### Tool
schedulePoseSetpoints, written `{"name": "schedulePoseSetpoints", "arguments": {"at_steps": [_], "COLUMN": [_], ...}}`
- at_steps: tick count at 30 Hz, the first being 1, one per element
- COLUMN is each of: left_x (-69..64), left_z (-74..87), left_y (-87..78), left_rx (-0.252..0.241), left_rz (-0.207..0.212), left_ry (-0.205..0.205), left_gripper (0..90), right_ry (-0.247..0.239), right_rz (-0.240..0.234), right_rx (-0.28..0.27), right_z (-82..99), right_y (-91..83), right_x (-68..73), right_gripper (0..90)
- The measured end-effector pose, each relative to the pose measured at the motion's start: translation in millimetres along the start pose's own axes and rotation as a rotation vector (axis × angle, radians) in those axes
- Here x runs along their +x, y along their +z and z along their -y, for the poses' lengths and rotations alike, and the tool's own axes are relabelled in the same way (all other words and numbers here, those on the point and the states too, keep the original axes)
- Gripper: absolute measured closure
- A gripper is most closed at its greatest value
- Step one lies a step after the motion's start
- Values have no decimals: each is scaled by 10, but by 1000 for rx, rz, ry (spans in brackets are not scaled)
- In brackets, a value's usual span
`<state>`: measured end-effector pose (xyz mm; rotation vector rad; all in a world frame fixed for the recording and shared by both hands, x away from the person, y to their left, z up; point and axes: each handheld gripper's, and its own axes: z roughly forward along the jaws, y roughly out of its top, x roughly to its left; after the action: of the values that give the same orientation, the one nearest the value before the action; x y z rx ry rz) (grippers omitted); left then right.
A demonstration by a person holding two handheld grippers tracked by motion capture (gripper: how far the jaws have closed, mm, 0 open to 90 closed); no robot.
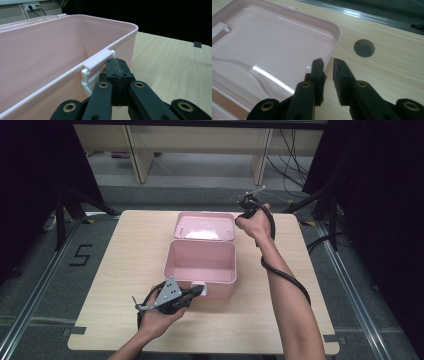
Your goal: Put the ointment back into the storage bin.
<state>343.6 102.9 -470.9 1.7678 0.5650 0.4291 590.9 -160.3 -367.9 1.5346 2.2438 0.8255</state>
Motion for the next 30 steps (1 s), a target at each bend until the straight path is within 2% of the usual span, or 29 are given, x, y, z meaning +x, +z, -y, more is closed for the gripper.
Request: {"name": "schedulePoseSetpoints", "arguments": {"at_steps": [1,3,4,6,7,8,9,10,11,12,13,14,17,18,20,21,23,24,27,30], "left_x": [0,1,2,5,5,5,4,4,5,6,4,3,5,6,4,4,5,4,7,7], "left_z": [1,0,0,-1,-1,-2,-2,-1,0,1,2,1,1,1,0,0,1,1,2,2], "left_y": [0,0,0,1,1,2,1,1,0,-1,0,-1,0,0,0,0,0,0,-1,0], "left_rx": [0,0,0,0,0,0,1,0,0,0,-1,-1,-1,-1,0,0,-1,-1,-1,-2], "left_rz": [1,1,1,3,3,3,3,3,3,3,3,3,4,4,3,3,3,4,5,6], "left_ry": [-3,-1,0,-1,-1,-1,-1,-1,-1,0,-1,1,1,1,1,2,0,0,-1,-1], "left_gripper": [900,900,900,900,900,900,900,900,900,900,900,900,900,900,900,900,900,900,900,900], "right_ry": [30,34,18,30,56,51,65,42,57,95,54,76,74,87,61,83,63,100,80,106], "right_rz": [3,6,-5,5,-2,-5,6,11,6,5,5,9,16,22,12,21,19,30,47,54], "right_rx": [12,19,12,11,20,25,30,26,34,45,37,43,44,45,40,48,45,46,38,58], "right_z": [-6,-22,-26,-39,-46,-51,-54,-57,-57,-57,-54,-52,-60,-63,-68,-76,-85,-93,-103,-98], "right_y": [20,61,69,98,114,132,153,177,193,215,239,259,287,286,297,304,321,331,352,377], "right_x": [18,21,2,5,19,7,12,-5,0,27,-9,5,8,21,-3,18,9,37,36,49], "right_gripper": [786,783,781,776,775,774,773,771,767,766,766,766,766,765,765,766,765,766,769,775]}}
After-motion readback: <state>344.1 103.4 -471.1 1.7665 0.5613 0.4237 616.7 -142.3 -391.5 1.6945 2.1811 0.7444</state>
